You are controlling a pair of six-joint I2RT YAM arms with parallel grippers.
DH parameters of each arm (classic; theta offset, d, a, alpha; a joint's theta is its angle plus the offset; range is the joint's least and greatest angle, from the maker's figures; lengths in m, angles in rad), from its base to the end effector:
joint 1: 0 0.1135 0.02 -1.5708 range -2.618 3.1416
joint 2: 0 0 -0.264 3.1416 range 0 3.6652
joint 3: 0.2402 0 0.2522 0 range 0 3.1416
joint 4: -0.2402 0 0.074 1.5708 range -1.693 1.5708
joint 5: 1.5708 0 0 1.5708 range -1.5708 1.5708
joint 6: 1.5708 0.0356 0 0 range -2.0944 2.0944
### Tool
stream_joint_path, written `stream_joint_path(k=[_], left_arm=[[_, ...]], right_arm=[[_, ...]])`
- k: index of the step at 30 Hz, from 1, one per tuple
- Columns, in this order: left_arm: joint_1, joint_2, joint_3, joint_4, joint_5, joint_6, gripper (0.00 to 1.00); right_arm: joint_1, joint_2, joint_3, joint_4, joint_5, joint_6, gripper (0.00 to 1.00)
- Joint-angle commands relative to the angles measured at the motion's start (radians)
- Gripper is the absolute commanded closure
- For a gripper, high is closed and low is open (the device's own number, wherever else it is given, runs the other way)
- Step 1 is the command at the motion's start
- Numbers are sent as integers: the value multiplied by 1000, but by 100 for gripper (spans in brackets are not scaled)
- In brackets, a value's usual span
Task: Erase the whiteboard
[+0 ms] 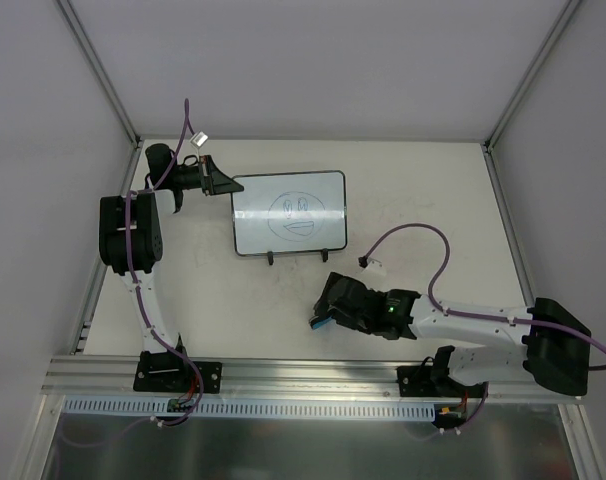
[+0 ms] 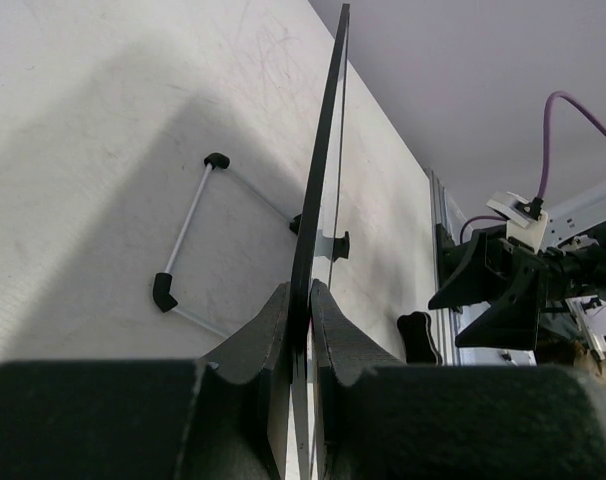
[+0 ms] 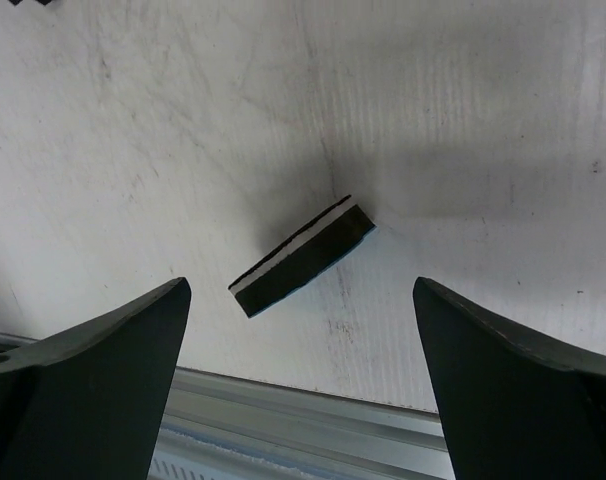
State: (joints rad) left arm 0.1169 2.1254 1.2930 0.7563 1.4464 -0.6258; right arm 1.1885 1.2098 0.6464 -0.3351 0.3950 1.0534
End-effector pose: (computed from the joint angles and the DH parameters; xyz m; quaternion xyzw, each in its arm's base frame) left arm 0.4475 0.0170 0.1912 0.2196 0.6756 -0.5981 0.3710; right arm 0.0994 0.2106 0.1968 0.0021 0.9279 0.2107 0.3075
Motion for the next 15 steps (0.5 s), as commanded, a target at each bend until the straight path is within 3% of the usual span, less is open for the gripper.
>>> stream_joint_path(k=[1,11,15], left_arm=[[-17,-53,-4,25,-7,84,100],[-17,-58,-4,21,-9,90,100],[-19,-58,-4,17,-11,94,100]], right_arm=[[3,-4,53,-65,87,134,1],[6,115,320,-432,125,246,1],[-39,134,316,-426,4,307,1]])
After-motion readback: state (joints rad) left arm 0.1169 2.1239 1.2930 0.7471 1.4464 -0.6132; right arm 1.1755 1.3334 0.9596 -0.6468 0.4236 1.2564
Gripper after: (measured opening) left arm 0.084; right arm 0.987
